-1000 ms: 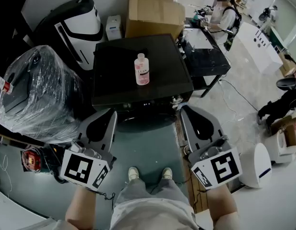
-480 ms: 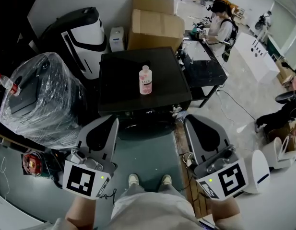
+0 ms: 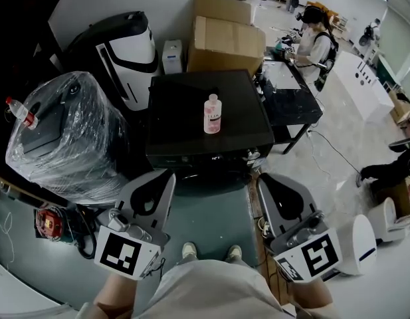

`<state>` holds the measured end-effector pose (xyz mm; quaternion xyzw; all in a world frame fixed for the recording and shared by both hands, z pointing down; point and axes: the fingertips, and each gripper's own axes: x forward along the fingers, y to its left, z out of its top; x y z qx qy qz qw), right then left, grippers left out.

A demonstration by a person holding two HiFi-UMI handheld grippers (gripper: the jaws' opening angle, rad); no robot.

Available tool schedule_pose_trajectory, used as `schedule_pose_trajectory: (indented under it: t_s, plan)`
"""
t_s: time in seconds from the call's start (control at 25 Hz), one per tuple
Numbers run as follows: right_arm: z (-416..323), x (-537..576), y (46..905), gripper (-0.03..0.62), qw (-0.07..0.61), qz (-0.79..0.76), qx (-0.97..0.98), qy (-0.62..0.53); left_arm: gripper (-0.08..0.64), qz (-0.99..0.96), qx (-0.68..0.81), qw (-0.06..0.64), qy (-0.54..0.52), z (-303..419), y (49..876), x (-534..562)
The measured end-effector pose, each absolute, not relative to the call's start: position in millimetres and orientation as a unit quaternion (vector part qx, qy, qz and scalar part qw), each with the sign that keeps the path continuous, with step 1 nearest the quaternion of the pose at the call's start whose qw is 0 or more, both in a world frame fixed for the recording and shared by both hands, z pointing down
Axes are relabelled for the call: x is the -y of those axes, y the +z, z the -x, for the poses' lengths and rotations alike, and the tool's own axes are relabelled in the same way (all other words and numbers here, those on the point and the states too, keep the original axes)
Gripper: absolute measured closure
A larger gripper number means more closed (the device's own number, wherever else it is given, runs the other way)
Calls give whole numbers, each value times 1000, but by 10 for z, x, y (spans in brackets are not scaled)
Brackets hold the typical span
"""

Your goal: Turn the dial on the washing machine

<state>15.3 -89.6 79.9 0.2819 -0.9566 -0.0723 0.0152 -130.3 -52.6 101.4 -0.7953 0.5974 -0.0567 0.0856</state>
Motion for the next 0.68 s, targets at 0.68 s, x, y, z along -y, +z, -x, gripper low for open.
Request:
schedule_pose_trajectory:
  t_s: [0.68]
  plan:
    - [-238, 1161, 917, 565, 24, -304, 950, -61, 540, 797, -595, 72, -67, 1258, 1103, 690]
